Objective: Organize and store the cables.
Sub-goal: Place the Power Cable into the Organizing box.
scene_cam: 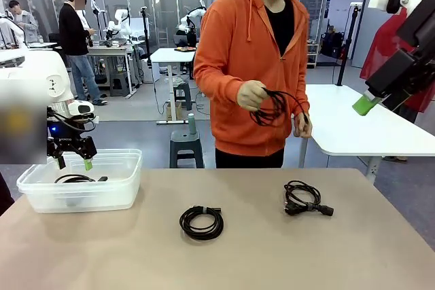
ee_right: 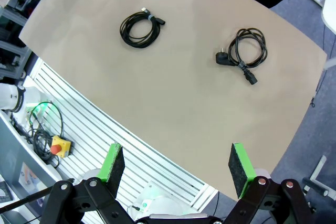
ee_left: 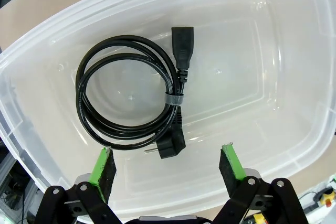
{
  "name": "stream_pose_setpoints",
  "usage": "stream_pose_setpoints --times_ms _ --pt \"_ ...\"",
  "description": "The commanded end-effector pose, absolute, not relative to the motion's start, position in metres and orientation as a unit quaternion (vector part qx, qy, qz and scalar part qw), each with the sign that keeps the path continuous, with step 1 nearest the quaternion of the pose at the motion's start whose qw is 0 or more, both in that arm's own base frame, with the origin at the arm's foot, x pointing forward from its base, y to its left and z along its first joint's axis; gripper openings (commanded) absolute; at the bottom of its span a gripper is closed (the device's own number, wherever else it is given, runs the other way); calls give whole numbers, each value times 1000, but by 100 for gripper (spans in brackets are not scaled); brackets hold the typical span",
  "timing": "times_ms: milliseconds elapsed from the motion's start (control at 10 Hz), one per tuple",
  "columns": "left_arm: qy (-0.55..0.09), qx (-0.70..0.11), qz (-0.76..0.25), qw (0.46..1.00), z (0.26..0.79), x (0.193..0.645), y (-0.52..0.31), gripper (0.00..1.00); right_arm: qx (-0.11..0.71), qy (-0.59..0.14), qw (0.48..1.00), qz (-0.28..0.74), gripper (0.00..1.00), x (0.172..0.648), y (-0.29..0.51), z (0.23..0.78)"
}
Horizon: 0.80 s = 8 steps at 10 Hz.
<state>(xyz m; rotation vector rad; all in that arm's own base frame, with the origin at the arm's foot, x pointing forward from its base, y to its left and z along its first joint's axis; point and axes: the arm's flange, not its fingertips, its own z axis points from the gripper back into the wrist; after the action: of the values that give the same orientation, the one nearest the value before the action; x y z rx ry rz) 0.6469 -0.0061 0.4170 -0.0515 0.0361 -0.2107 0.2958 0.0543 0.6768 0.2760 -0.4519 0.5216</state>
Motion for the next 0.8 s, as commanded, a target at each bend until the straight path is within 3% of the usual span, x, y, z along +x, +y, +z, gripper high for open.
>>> stream_pose_setpoints --times_ms 0,400,700 --pt "18 -21 -106 994 417 647 -5 100 140 -226 929 257 100 297 55 677" --pt "18 -26 -105 994 417 647 -6 100 140 -226 929 257 100 297 55 677" --pt "-36 -29 -187 981 459 607 -10 100 128 -213 928 276 100 289 51 688"
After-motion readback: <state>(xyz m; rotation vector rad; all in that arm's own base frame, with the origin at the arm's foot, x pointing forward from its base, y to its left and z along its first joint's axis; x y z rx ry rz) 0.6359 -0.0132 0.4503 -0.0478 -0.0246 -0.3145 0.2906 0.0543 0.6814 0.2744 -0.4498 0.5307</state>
